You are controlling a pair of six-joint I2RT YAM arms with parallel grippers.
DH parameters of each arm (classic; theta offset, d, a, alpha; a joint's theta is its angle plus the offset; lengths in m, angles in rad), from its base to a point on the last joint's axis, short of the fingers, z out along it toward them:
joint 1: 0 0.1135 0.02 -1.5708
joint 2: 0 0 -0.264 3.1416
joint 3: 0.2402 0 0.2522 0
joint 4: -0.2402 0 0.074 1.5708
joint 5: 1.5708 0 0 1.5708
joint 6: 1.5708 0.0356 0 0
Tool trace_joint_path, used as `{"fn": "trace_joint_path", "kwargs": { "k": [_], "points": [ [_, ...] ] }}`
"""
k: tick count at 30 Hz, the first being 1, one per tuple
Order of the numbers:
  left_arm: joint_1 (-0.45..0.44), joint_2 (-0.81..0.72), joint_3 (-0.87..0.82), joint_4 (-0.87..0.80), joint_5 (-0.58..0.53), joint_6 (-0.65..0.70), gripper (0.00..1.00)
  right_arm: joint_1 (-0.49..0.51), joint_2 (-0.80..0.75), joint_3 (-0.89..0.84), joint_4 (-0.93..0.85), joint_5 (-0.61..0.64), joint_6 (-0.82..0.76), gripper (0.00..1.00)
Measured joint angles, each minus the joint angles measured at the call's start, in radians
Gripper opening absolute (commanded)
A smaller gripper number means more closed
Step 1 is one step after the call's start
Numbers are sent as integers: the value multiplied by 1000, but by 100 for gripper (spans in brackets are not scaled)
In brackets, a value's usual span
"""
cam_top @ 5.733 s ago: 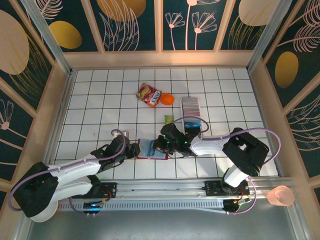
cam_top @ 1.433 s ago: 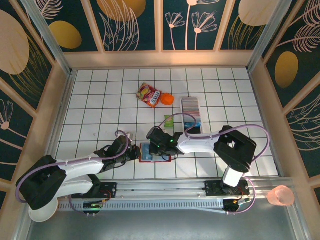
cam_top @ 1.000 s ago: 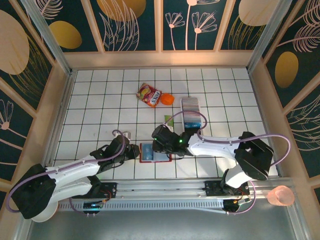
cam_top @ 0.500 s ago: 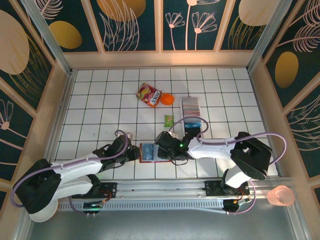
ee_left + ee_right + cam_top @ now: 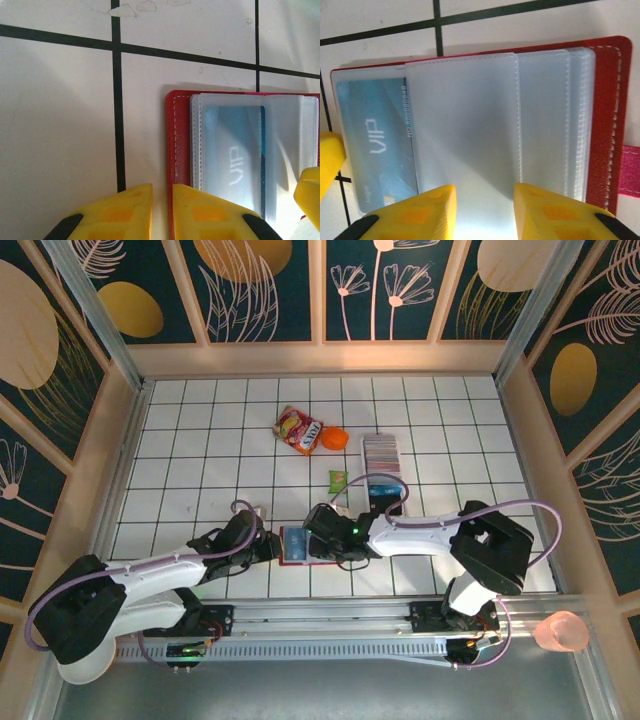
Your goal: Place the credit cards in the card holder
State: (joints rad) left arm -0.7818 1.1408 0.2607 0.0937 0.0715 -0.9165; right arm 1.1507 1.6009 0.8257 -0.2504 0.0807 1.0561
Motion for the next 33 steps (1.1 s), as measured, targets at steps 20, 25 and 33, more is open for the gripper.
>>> {"fn": "trace_joint_path", "kwargs": {
  "k": [20,25,33],
  "points": [
    [0,10,-8,30,7,-1,15,5,51,39,71,-33,5,49],
    [0,10,-12,37,7,-1,14,10,57,44,90,-36,5,47],
    [0,11,-13,41,7,-5,13,16,57,44,85,-20,21,36]
  ]
}}
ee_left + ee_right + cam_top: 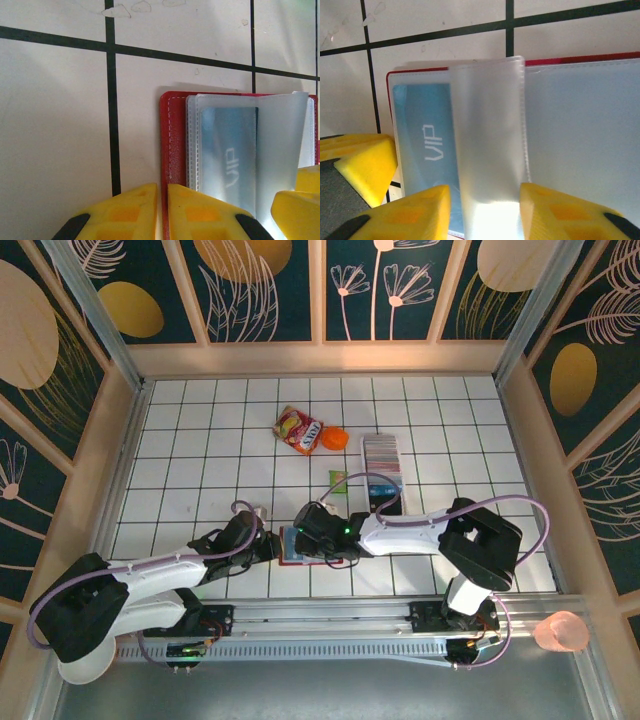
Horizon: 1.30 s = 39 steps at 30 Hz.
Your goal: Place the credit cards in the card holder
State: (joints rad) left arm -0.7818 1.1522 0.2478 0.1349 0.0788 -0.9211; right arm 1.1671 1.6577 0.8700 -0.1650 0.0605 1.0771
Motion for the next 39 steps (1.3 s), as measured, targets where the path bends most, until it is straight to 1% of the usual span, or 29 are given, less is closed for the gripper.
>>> {"fn": "trace_joint_path", "kwargs": {
  "k": [2,3,8,12,17,21,32,36,39],
  "points": [
    [0,1,0,0,0,0,13,1,-2,0,-3,8,3,30],
    [0,1,0,0,0,0,13,1,-4,0,-6,12,2,29],
    [0,6,0,5,1,0,12,3,-33,0,-21,29,4,28],
    [0,11,0,13,3,0,11,3,-47,0,-23,36,4,31],
    [0,15,-1,19,4,0,11,4,-68,0,-3,36,3,36],
    [0,16,-1,21,5,0,11,5,-71,-1,21,35,3,36],
    [0,13,-3,25,15,-7,11,5,-69,-1,115,-16,3,36],
    [0,11,-7,30,18,-11,12,11,-69,-1,93,5,7,38],
    [0,11,-7,30,19,-12,12,24,-85,-7,41,44,25,40]
  ]
}}
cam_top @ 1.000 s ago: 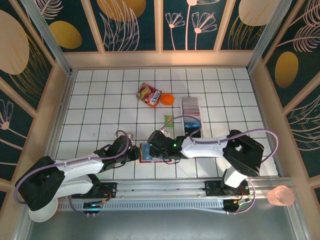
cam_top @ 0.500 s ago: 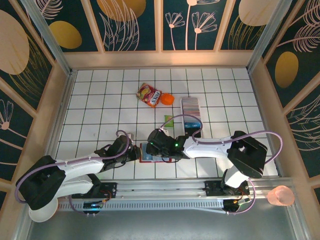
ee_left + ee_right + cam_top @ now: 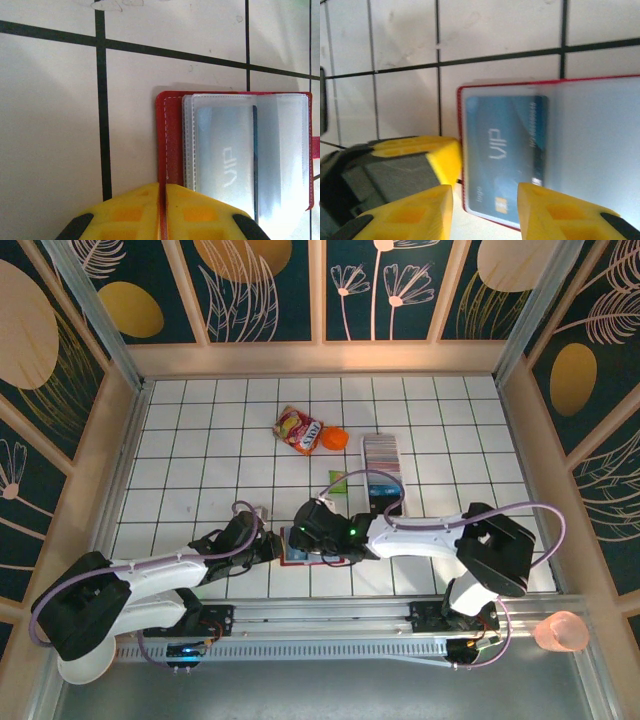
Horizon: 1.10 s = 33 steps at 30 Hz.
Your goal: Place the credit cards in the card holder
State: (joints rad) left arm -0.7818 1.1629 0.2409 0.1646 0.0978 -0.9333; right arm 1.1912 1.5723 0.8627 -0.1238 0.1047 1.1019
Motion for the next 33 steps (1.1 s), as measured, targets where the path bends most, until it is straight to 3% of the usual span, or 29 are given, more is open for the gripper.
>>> {"fn": "trace_joint_path", "kwargs": {
  "k": [7,9,33],
  "points": [
    [0,0,-1,2,0,-2,13,5,-111,-80,-105,68,35,44],
    [0,-2,-4,5,0,-3,13,1,-115,-93,-121,74,40,51],
    [0,-13,-17,15,0,-3,13,-6,3,-91,-42,28,45,49]
  ]
}}
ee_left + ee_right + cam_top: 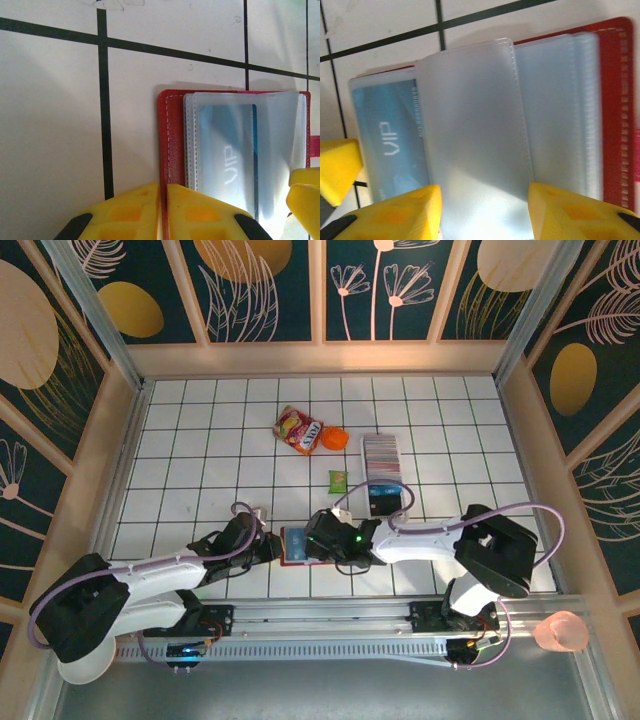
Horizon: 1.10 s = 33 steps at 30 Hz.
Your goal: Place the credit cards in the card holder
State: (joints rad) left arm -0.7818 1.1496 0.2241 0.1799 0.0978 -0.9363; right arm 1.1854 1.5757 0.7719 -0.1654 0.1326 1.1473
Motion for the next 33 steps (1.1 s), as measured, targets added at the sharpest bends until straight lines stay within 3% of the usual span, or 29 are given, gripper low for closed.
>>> {"fn": "trace_joint_path", "kwargs": {
  "k": [26,33],
  "points": [
    [0,-42,-27,2,-5,-18,12,9,81,32,247,-101,-3,49],
    [0,-185,-36,-70,-74,-48,21,13,88,32,299,-111,8,49]
  ]
}}
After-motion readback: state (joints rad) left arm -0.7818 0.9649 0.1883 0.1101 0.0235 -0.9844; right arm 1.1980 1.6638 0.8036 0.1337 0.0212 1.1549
